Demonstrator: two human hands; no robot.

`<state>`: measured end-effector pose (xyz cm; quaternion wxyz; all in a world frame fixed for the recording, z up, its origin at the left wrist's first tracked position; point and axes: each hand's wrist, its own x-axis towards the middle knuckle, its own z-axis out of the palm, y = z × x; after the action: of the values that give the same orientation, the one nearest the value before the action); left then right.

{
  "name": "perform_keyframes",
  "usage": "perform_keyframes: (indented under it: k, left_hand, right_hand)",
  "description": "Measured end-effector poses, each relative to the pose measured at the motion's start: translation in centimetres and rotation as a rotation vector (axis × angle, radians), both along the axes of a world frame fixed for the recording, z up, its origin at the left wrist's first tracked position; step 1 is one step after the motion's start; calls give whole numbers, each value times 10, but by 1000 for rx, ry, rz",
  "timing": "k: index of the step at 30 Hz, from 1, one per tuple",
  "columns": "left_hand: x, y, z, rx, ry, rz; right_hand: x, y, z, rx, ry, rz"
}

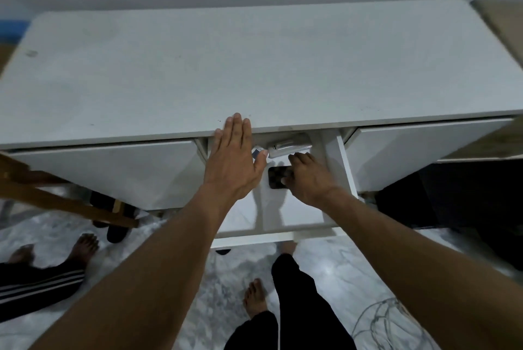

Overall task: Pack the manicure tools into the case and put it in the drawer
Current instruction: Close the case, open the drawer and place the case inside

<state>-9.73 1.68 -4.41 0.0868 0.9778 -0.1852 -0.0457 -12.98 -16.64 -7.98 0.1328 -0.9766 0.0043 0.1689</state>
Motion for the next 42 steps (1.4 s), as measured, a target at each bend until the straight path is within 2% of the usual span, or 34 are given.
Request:
perform_keyframes:
  k: [7, 14, 18, 24, 34, 42]
  left_hand:
    - [-63, 12, 4, 104, 68, -80]
    - [-135, 13, -10, 79, 131, -72]
    - [-168, 15, -15, 80, 179, -52]
    - [-214, 10, -21, -84, 177, 41]
    - [-224, 5, -24, -35, 135, 102]
    - [-182, 4, -25, -30, 146, 59]
  right_hand:
    - [-56, 4, 53, 32, -94, -61]
    - [-105, 9, 57, 51, -10, -70]
    - [-138, 5, 54, 48, -40, -38]
    - [-188, -2, 43, 39, -8, -35]
    - [-204, 0, 39, -28, 32, 3]
    - [-160, -2, 44, -50, 62, 11]
